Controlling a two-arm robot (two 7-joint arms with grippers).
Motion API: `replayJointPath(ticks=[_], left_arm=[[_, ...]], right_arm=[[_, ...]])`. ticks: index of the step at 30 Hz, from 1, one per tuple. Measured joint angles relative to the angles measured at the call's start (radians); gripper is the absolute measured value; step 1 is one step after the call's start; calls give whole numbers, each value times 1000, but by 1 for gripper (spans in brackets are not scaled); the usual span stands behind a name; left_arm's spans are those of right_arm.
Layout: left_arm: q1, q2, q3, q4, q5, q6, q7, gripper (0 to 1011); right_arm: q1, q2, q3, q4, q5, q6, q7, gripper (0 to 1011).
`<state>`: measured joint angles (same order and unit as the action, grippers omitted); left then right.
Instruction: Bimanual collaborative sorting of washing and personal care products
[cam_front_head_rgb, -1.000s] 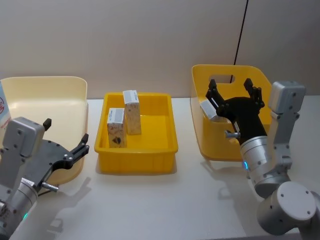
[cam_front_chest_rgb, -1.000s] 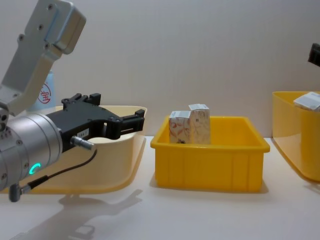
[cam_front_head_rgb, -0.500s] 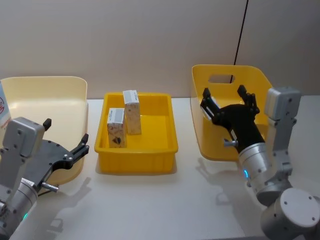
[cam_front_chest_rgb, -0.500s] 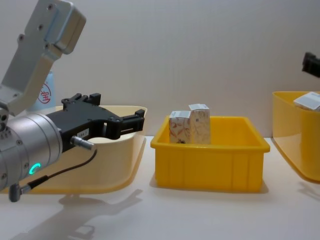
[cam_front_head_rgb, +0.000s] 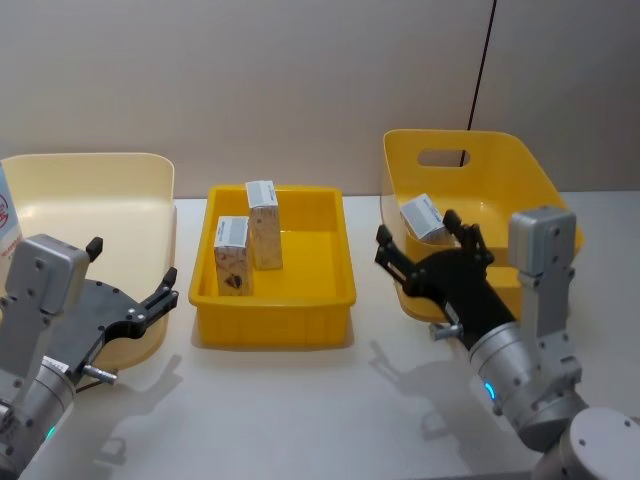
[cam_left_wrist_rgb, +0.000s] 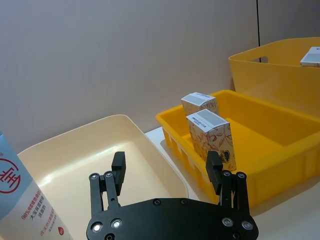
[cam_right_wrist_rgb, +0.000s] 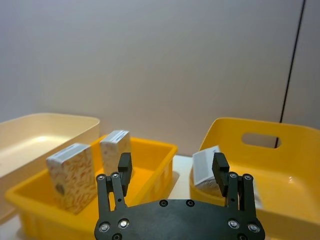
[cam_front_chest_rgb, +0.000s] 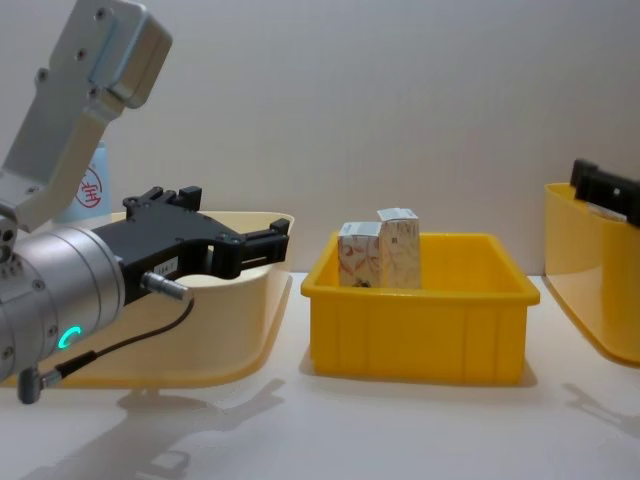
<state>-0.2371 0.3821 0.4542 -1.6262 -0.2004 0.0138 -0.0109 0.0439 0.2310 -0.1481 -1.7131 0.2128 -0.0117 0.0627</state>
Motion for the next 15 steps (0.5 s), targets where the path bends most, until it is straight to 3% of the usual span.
replayJointPath(ticks=[7, 15], left_arm=[[0, 0, 0, 0, 0, 0, 0, 1003], [0, 0, 0, 0, 0, 0, 0, 1003]], right_arm=[[-38, 70, -51, -35, 48, 31, 3, 1001], [-57, 103, -77, -52, 73, 45, 5, 1001]])
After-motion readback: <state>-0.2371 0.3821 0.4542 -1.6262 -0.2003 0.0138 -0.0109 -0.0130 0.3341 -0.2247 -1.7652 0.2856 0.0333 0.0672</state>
